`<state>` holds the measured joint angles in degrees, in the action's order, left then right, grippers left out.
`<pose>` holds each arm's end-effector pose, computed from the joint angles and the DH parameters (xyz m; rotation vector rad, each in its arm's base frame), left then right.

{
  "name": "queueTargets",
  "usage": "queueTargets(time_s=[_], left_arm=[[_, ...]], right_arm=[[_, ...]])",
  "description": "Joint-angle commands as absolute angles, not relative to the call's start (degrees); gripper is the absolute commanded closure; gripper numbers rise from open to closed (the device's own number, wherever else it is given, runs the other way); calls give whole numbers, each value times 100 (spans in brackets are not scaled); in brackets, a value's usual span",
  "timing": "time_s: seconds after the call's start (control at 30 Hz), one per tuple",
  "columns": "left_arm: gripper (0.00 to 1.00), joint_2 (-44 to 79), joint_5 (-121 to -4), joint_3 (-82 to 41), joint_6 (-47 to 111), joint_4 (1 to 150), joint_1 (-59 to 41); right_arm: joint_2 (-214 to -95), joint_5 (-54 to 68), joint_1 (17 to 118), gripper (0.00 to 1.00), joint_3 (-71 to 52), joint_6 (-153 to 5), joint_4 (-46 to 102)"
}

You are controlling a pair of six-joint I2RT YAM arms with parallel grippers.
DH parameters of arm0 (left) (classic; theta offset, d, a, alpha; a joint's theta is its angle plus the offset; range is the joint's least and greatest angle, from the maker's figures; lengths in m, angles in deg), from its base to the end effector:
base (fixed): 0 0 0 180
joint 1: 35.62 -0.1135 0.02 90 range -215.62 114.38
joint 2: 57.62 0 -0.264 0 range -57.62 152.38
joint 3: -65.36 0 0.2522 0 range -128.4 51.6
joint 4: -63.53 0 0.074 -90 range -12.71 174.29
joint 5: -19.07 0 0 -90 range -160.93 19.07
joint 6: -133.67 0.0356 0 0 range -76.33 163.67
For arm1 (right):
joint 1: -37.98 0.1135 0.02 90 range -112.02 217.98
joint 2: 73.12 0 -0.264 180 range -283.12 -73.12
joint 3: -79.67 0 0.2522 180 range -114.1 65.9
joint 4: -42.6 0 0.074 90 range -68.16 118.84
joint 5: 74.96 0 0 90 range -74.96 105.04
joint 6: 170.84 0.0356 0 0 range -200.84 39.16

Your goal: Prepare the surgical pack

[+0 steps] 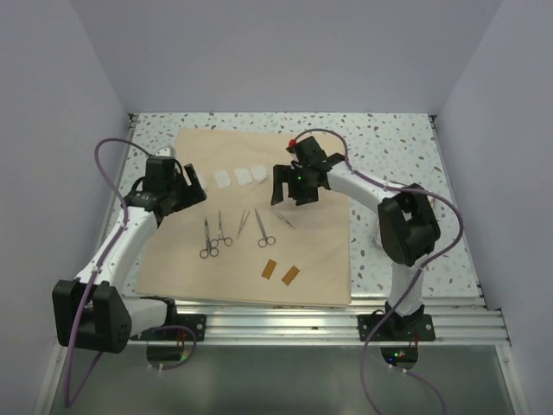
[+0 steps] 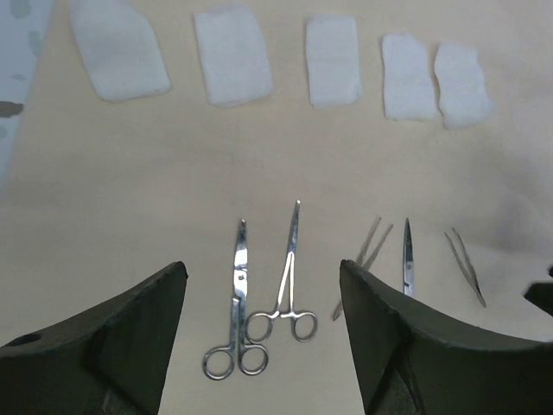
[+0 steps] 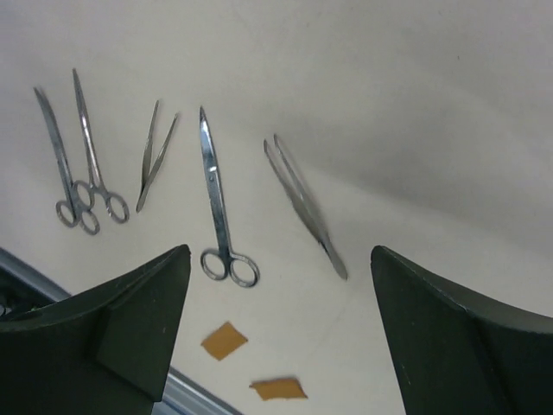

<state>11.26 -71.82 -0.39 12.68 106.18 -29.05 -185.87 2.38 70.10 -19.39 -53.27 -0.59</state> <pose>0.2515 -0.0284 0.2675 -0.5128 2.3341 -0.2950 0.3571 0.2334 0.2062 -0.1942 2.6674 0.6527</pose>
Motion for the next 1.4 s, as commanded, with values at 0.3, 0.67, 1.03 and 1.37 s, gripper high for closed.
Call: queueTargets(time_s=[0.3,0.67,1.03,1.37], left_arm=[[23,2585,-6568,-579,2590,9568,-4553],[36,3729,-4809,-588,3224,8380,-5547],[55,4494,-4158,-886,3303,8019,-5794],[60,4924,-4008,-1176,3294,7966,-5794]], right_arm=[[-17042,-719,6629,12,-1329,-5825,-1256],[-16892,-1194,6321,11,-749,-5790,-1054],[-17033,-1308,6215,10,-722,-5782,-948],[-17165,-1273,6171,10,-819,-5799,-957]])
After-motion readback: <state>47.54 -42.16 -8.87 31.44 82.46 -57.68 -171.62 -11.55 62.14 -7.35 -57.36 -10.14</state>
